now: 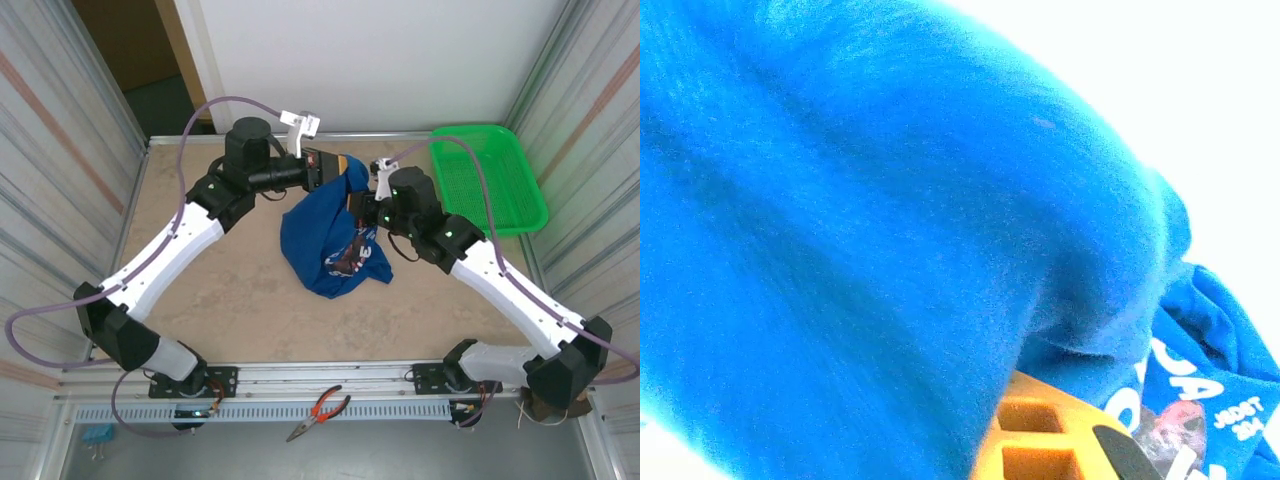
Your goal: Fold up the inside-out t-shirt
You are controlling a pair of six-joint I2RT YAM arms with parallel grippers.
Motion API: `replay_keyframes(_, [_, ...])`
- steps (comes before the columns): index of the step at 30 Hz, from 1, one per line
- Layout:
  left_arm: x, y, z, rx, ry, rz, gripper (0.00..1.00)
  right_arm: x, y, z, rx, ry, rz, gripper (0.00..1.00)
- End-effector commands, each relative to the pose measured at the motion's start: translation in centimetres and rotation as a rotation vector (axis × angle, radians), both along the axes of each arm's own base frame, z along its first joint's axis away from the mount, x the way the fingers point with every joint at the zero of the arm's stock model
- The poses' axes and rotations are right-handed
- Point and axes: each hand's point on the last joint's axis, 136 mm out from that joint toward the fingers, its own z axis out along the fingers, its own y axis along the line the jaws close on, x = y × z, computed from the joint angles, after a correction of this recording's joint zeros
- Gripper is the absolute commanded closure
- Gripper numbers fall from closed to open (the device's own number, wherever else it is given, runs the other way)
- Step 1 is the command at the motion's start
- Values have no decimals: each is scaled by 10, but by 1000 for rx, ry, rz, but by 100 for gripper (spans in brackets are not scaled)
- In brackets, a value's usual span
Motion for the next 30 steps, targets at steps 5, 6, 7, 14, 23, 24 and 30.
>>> replay_keyframes(5, [34,31,-44,92,30,167,42,-19,-23,8,84,5,104,100])
replay_keyframes(6, [30,31,-52,101,36,164,39,-20,-25,6,87,11,105,100])
replay_keyframes(7, [24,31,-64,115,41,166,37,-20,-27,4,91,17,107,100])
replay_keyframes(14, [-26,19,-130,242,-91,298,28,-22,-23,-1,120,60,147,100])
replay_keyframes(23, [-12,11,-146,325,-155,473,22,-27,-19,3,149,76,175,100])
replay_keyframes(24, [-9,12,-145,325,-159,489,23,-28,-19,3,147,75,175,100])
replay_keyframes(30, [2,19,-146,317,-140,540,23,-32,-22,2,147,75,169,100])
